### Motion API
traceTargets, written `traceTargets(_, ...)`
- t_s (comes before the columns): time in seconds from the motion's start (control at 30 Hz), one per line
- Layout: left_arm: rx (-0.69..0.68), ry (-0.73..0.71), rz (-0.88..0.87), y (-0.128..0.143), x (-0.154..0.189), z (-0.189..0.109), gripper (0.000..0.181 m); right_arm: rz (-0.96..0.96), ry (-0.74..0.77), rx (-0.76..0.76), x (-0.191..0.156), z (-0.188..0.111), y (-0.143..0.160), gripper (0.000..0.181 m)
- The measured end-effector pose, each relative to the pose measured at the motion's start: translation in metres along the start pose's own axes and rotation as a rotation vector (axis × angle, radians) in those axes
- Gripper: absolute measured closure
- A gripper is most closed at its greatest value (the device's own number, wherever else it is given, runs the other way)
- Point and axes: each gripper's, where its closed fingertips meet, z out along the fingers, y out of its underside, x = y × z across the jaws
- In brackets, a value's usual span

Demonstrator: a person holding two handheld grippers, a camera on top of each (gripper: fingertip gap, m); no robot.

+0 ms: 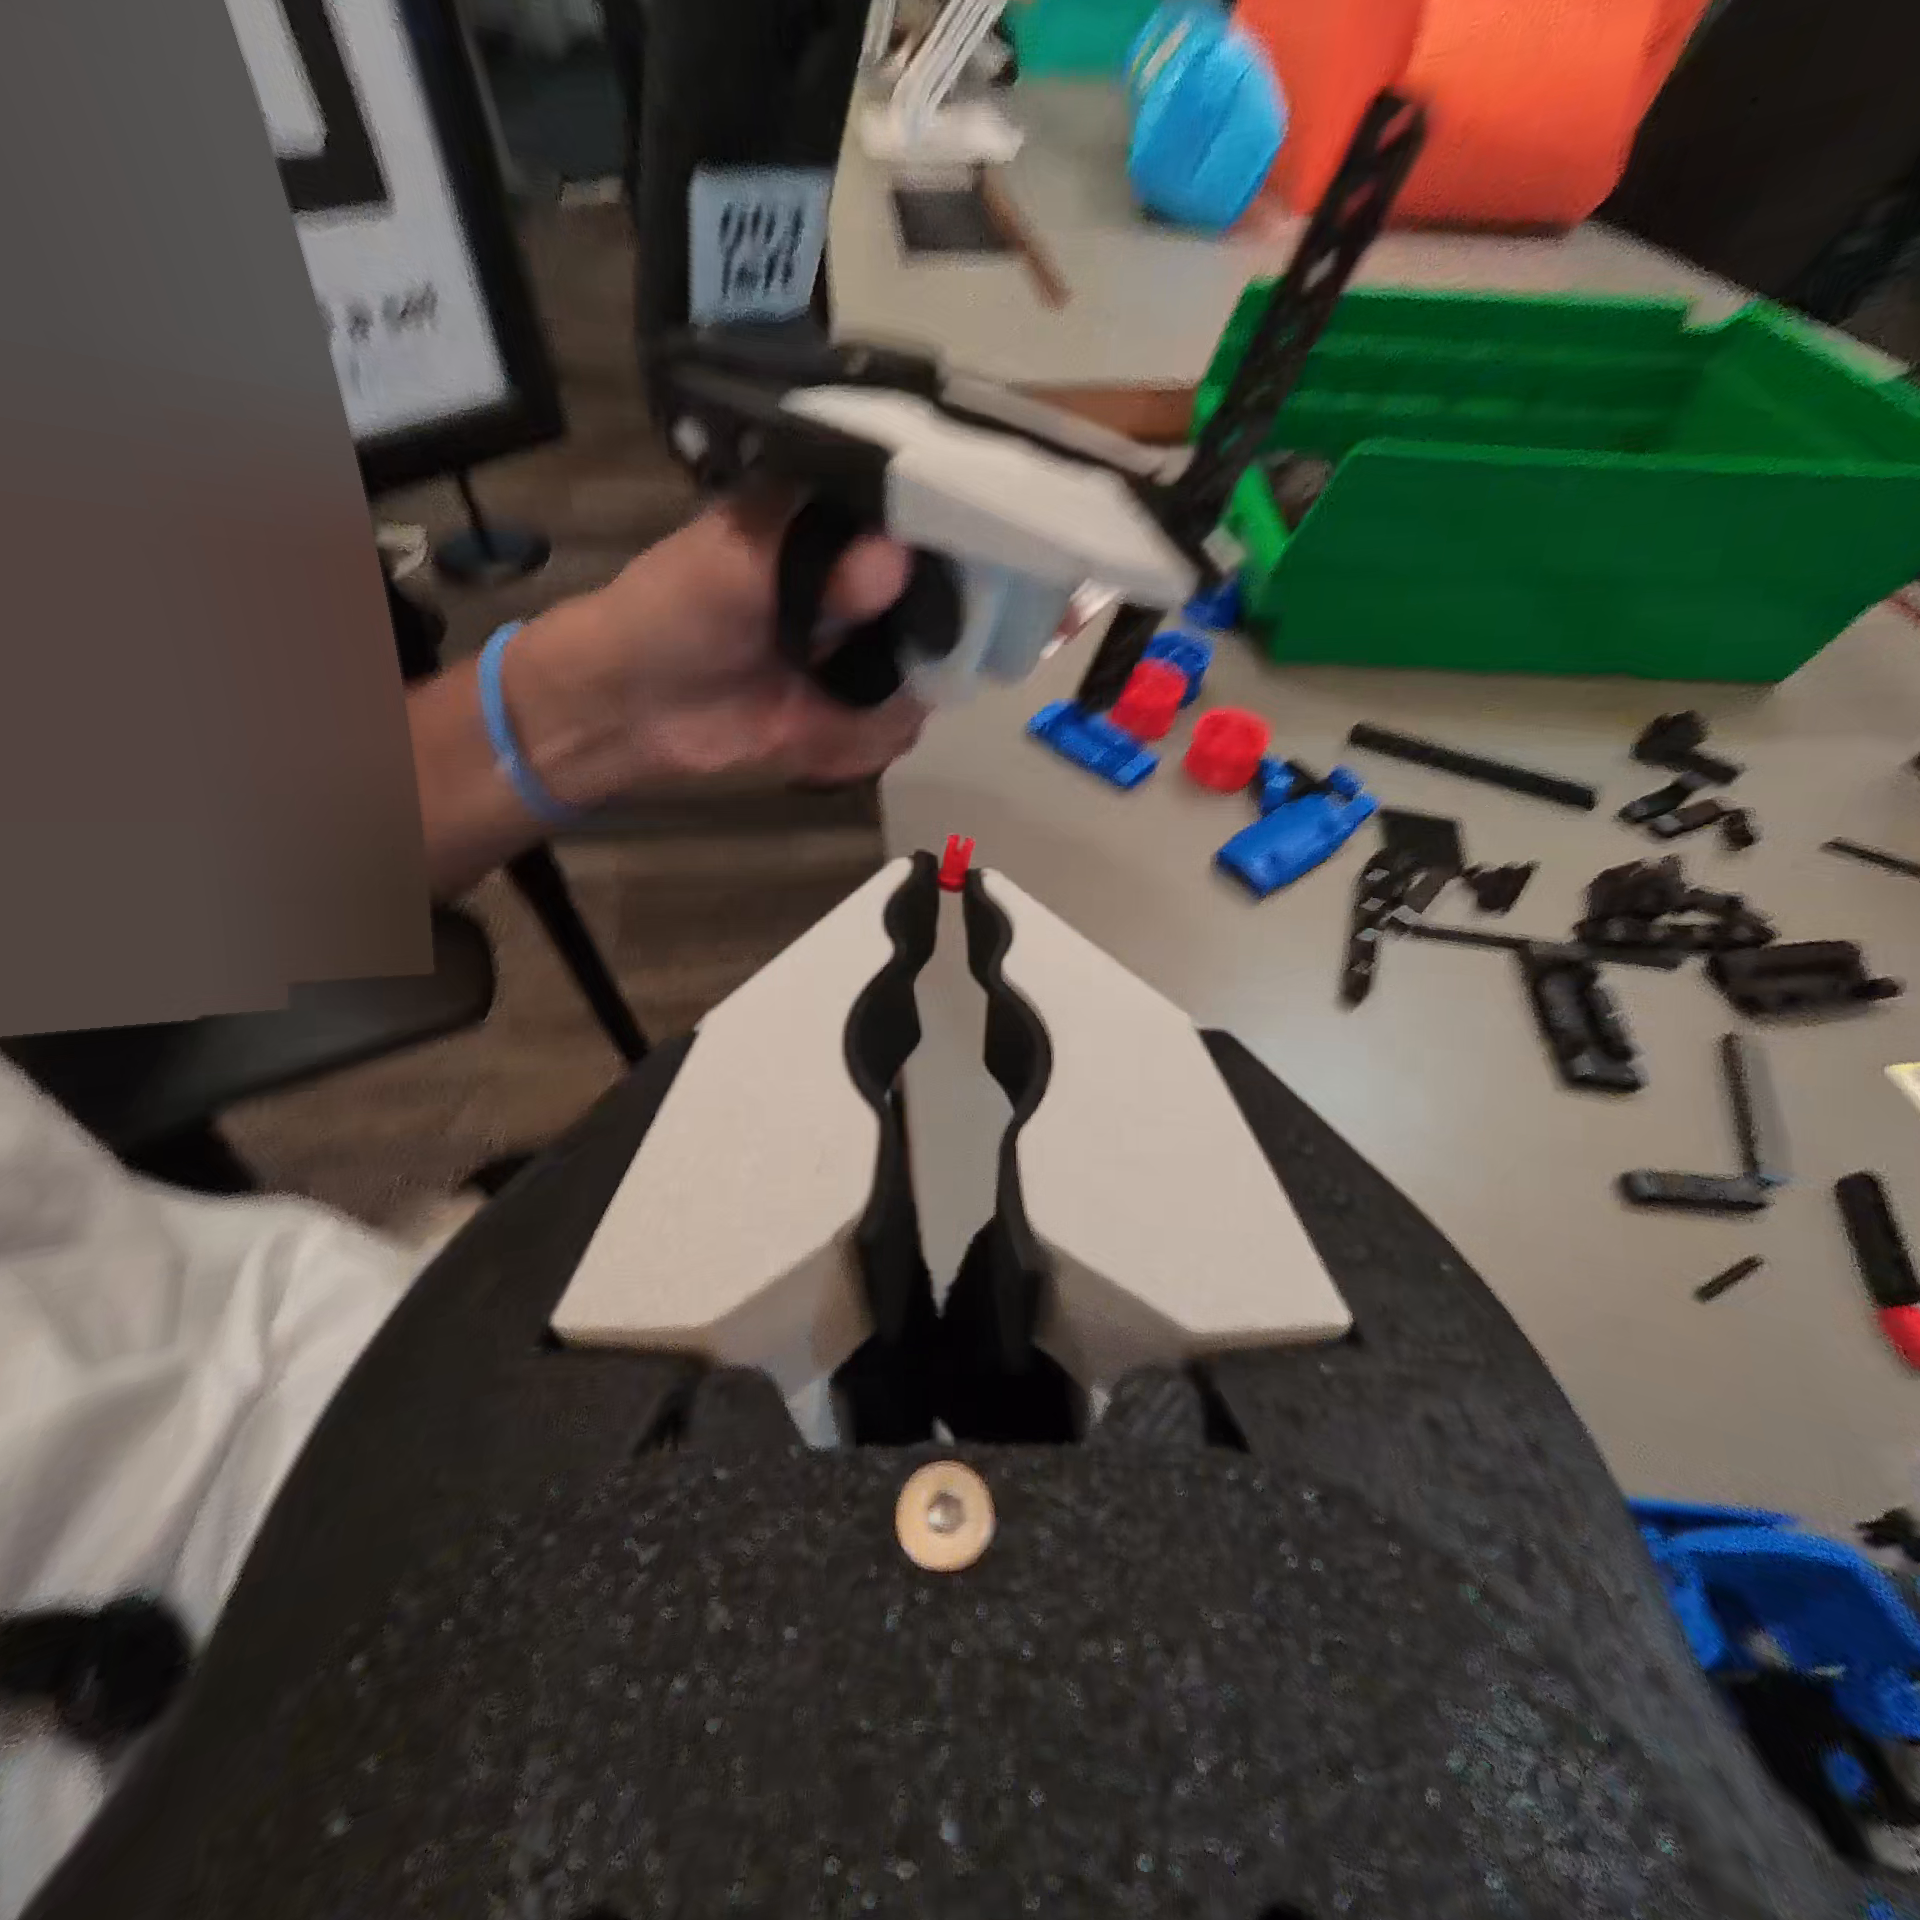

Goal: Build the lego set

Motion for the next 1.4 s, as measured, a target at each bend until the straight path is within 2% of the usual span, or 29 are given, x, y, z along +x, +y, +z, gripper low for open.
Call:
traceTargets(0.07,0.013,0.062,-0.113,-0.002,0.01,0.009,0.175,0.001,0.041,0.045,0.014,0.005,-0.011,0.177)
traceTargets(0.13,0.012,0.075,-0.118,0.0,0.014,0.014,0.176,0.049,0.03,0.069,0.018,0.009,-0.014,0.177)
traceTargets(0.37,-0.005,0.03,0.153,0.01,0.02,0.017,0.176,0.533,-0.239,0.264,0.025,-0.011,-0.039,0.177)
traceTargets(0.47,-0.032,0.03,0.261,0.017,0.029,0.021,0.175,0.692,-0.374,0.243,0.019,-0.011,-0.036,0.177)
traceTargets(0.57,-0.054,0.048,0.28,0.02,0.035,0.024,0.175,0.786,-0.44,0.208,0.016,-0.01,-0.032,0.177)
traceTargets(0.87,-0.064,0.06,0.34,0.02,0.044,0.024,0.175,0.891,-0.539,0.187,0.01,-0.015,-0.033,0.177)
traceTargets(1.0,-0.076,0.033,0.46,0.02,0.049,0.024,0.175,0.922,-0.581,0.174,0.006,-0.019,-0.032,0.177)
traceTargets(1.17,-0.123,-0.021,0.71,0.024,0.05,0.022,0.175,0.989,-0.643,0.131,-0.001,-0.02,-0.026,0.177)
traceTargets(1.3,-0.194,-0.066,0.837,0.03,0.044,0.021,0.175,0.923,-0.558,0.084,0.003,-0.018,-0.018,0.177)
traceTargets(1.4,-0.237,-0.117,0.911,0.033,0.038,0.021,0.175,0.802,-0.437,0.052,0.008,-0.015,-0.012,0.177)
